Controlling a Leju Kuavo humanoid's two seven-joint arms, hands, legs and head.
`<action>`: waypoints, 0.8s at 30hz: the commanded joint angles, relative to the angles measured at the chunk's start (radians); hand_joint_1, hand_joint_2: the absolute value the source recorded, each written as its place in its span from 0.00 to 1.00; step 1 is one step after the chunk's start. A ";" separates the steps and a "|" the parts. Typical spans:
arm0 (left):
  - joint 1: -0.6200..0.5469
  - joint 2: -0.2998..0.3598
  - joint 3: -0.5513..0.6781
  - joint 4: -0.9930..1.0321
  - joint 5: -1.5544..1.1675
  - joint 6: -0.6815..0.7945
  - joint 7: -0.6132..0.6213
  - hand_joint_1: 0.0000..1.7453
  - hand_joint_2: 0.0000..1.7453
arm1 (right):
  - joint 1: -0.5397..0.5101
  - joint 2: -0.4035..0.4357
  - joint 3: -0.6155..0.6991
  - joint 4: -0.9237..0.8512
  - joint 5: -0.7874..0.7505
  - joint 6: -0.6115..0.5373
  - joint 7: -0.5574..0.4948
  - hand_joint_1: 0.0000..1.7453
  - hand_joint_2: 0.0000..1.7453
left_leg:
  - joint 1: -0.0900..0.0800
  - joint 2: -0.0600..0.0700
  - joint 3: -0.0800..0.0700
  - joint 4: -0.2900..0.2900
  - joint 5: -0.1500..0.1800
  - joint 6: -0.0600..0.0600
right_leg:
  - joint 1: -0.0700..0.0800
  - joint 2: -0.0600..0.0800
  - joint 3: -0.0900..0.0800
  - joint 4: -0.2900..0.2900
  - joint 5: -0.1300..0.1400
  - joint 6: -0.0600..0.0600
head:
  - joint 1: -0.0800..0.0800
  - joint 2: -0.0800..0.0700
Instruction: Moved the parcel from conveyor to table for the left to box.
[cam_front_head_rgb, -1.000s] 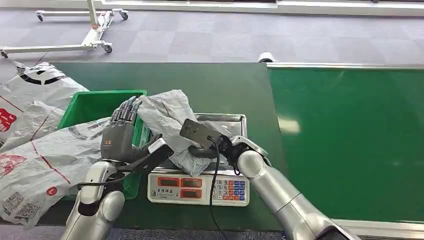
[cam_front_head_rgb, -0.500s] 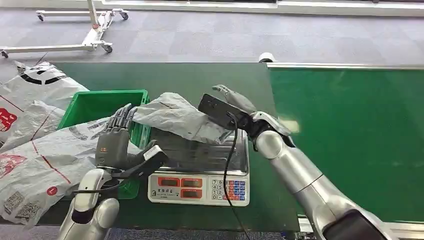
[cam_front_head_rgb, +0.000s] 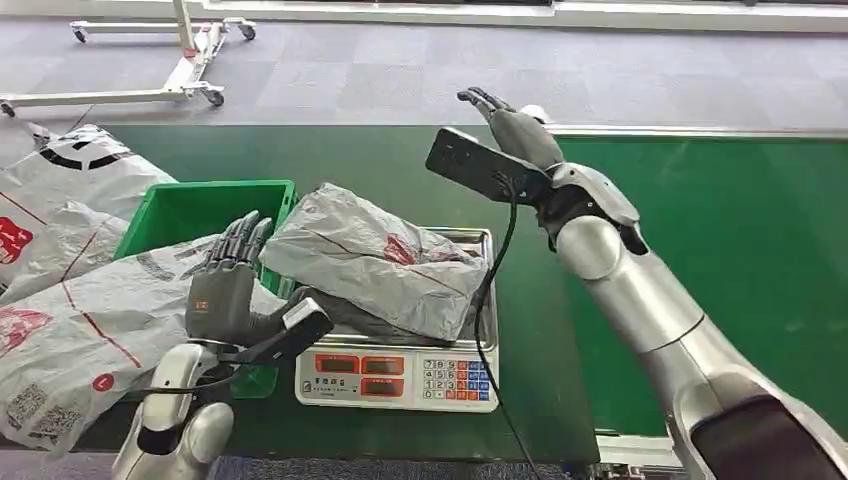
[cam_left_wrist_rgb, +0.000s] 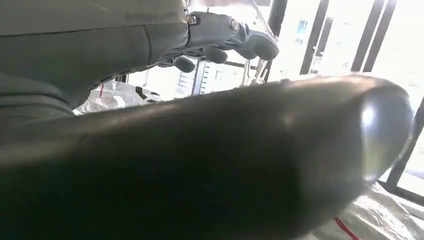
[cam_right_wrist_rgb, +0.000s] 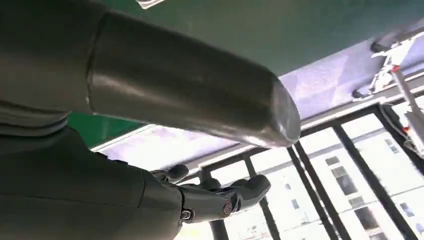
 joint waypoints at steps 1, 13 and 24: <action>-0.020 0.013 0.028 0.038 0.005 0.025 -0.005 0.00 0.00 | -0.115 -0.064 -0.052 -0.027 -0.056 -0.023 0.019 0.00 0.00 | 0.000 -0.003 -0.001 0.000 0.001 0.000 | 0.000 -0.002 -0.001 0.001 0.000 0.000 | 0.000 0.000; -0.069 0.034 0.012 0.092 0.053 -0.033 -0.089 0.00 0.00 | -0.124 -0.215 -0.047 -0.049 0.113 -0.083 0.027 0.00 0.00 | 0.001 -0.006 -0.001 0.000 0.001 0.001 | 0.001 -0.005 0.001 -0.001 0.000 0.000 | 0.000 0.000; -0.651 0.139 -0.276 0.679 0.030 -0.116 -0.235 0.00 1.00 | 0.128 -0.532 -0.131 -0.330 0.160 -0.091 -0.105 0.00 0.00 | 0.001 -0.023 -0.003 0.003 0.005 0.002 | 0.002 -0.022 0.007 -0.004 0.001 0.001 | 0.000 0.000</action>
